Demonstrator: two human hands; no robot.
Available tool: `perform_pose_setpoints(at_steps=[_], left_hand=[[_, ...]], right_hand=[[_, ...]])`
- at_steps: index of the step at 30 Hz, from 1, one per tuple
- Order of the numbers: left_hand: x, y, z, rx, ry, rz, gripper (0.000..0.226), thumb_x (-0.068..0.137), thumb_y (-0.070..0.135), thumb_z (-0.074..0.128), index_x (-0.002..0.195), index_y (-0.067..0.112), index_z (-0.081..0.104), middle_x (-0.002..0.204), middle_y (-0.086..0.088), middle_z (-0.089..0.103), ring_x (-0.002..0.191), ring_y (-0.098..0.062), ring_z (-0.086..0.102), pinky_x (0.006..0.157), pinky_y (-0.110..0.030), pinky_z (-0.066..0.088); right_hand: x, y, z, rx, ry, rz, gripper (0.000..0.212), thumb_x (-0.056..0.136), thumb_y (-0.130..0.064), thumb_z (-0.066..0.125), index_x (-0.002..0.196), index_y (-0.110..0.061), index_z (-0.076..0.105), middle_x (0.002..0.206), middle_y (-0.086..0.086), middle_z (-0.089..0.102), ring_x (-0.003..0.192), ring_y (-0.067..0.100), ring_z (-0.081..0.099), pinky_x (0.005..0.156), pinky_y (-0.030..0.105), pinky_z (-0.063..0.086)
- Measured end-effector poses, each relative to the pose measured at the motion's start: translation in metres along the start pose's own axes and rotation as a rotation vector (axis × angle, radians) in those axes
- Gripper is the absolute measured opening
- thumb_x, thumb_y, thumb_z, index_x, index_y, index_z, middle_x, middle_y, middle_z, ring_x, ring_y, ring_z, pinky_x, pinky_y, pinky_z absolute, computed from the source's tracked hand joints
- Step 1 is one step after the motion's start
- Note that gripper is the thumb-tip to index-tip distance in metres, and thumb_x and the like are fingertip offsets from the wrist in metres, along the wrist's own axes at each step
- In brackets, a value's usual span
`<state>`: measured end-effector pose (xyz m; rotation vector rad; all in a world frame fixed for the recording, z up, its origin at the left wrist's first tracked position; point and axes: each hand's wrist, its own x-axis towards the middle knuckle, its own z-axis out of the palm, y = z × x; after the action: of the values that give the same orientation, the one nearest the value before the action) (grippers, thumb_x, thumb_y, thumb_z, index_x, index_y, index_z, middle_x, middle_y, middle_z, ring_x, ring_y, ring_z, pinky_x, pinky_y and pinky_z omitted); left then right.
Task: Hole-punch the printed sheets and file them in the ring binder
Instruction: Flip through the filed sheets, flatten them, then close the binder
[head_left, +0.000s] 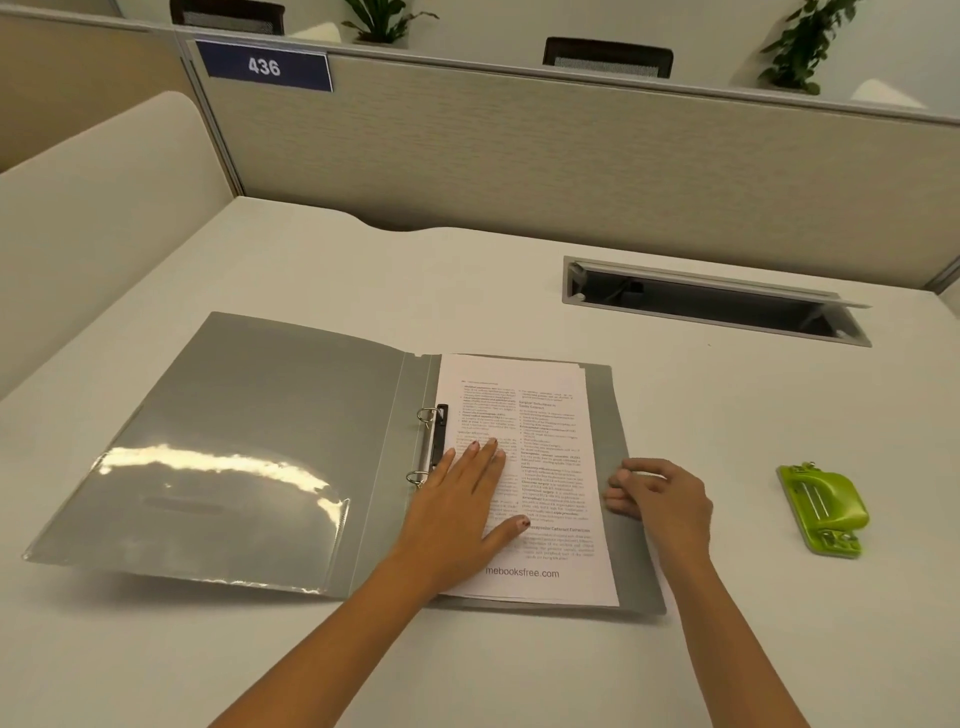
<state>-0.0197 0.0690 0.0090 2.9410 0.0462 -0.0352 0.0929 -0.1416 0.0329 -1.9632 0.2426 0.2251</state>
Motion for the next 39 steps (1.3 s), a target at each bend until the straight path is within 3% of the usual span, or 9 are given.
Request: perform_pose_setpoints(at_steps=[7, 10, 14, 16, 19, 26, 31, 36, 39], left_hand=[[-0.001, 0.002, 0.012, -0.006, 0.006, -0.022, 0.083, 0.087, 0.070, 0.002, 0.151, 0.018, -0.015, 0.160, 0.001, -0.020, 0.146, -0.014, -0.022, 0.120, -0.034, -0.013], [0.000, 0.001, 0.015, -0.006, 0.009, -0.030, 0.082, 0.089, 0.068, 0.004, 0.151, 0.019, -0.014, 0.160, 0.001, -0.020, 0.146, -0.015, -0.022, 0.120, -0.036, -0.012], [0.000, 0.001, 0.017, 0.001, 0.013, -0.034, 0.081, 0.088, 0.068, 0.002, 0.151, 0.019, -0.015, 0.159, 0.002, -0.021, 0.145, -0.015, -0.022, 0.120, -0.036, -0.012], [0.001, 0.002, 0.017, -0.007, 0.014, -0.039, 0.082, 0.087, 0.068, -0.001, 0.151, 0.020, -0.015, 0.159, 0.002, -0.021, 0.145, -0.015, -0.023, 0.120, -0.036, -0.013], [0.001, 0.002, 0.015, -0.030, 0.017, -0.041, 0.082, 0.085, 0.068, -0.004, 0.151, 0.020, -0.015, 0.159, 0.002, -0.020, 0.145, -0.014, -0.022, 0.119, -0.035, -0.014], [0.001, 0.002, 0.007, -0.111, 0.036, -0.065, 0.075, 0.090, 0.062, 0.004, 0.152, 0.021, -0.009, 0.161, 0.004, -0.014, 0.147, -0.010, -0.014, 0.121, -0.033, -0.006], [0.000, 0.000, 0.006, -0.183, 0.045, -0.074, 0.072, 0.094, 0.058, 0.010, 0.152, 0.021, -0.008, 0.161, 0.005, -0.013, 0.147, -0.009, -0.012, 0.121, -0.032, -0.003], [0.005, 0.003, 0.011, -0.197, 0.082, -0.043, 0.069, 0.097, 0.055, 0.016, 0.153, 0.020, -0.003, 0.162, 0.005, -0.010, 0.148, -0.009, -0.011, 0.119, -0.026, -0.007], [0.014, 0.008, 0.015, -0.144, 0.109, -0.045, 0.066, 0.101, 0.048, 0.023, 0.153, 0.017, -0.002, 0.161, 0.000, -0.010, 0.148, -0.014, -0.012, 0.119, -0.029, -0.012]], right_hand=[[-0.019, -0.006, 0.010, -0.018, 0.009, 0.165, 0.012, 0.090, -0.015, 0.062, 0.079, -0.013, 0.067, 0.070, 0.006, 0.073, 0.055, 0.020, 0.072, 0.056, 0.027, 0.059], [-0.024, -0.015, 0.016, -0.067, -0.091, 0.229, 0.017, 0.089, -0.020, 0.063, 0.076, -0.009, 0.064, 0.070, 0.008, 0.073, 0.060, 0.028, 0.073, 0.063, 0.037, 0.062], [-0.029, -0.021, 0.023, -0.130, -0.151, 0.183, 0.019, 0.088, -0.023, 0.067, 0.071, -0.014, 0.063, 0.081, 0.007, 0.072, 0.072, 0.024, 0.069, 0.070, 0.036, 0.059], [-0.031, -0.021, 0.025, -0.144, -0.131, 0.157, 0.016, 0.088, -0.024, 0.068, 0.076, -0.014, 0.064, 0.084, 0.004, 0.071, 0.077, 0.025, 0.068, 0.077, 0.039, 0.059], [-0.034, -0.023, 0.027, -0.173, -0.077, 0.102, 0.012, 0.087, -0.025, 0.069, 0.090, -0.016, 0.062, 0.086, -0.001, 0.065, 0.079, 0.023, 0.065, 0.071, 0.032, 0.054], [-0.027, -0.030, 0.028, -0.164, 0.033, -0.017, 0.014, 0.084, -0.019, 0.073, 0.096, -0.012, 0.070, 0.086, 0.001, 0.070, 0.076, 0.019, 0.064, 0.073, 0.030, 0.052], [-0.026, -0.028, 0.034, -0.296, 0.050, -0.022, 0.020, 0.088, -0.006, 0.065, 0.108, -0.008, 0.067, 0.104, 0.009, 0.070, 0.084, 0.021, 0.062, 0.080, 0.030, 0.049], [-0.040, -0.034, 0.052, -0.452, 0.214, -0.324, 0.040, 0.087, 0.004, 0.055, 0.126, -0.008, 0.056, 0.125, 0.012, 0.052, 0.112, 0.027, 0.053, 0.085, 0.028, 0.044], [-0.045, -0.034, 0.074, -0.466, 0.111, -0.568, 0.039, 0.093, -0.001, 0.047, 0.131, -0.011, 0.053, 0.136, 0.006, 0.048, 0.127, 0.018, 0.040, 0.101, 0.023, 0.037]])
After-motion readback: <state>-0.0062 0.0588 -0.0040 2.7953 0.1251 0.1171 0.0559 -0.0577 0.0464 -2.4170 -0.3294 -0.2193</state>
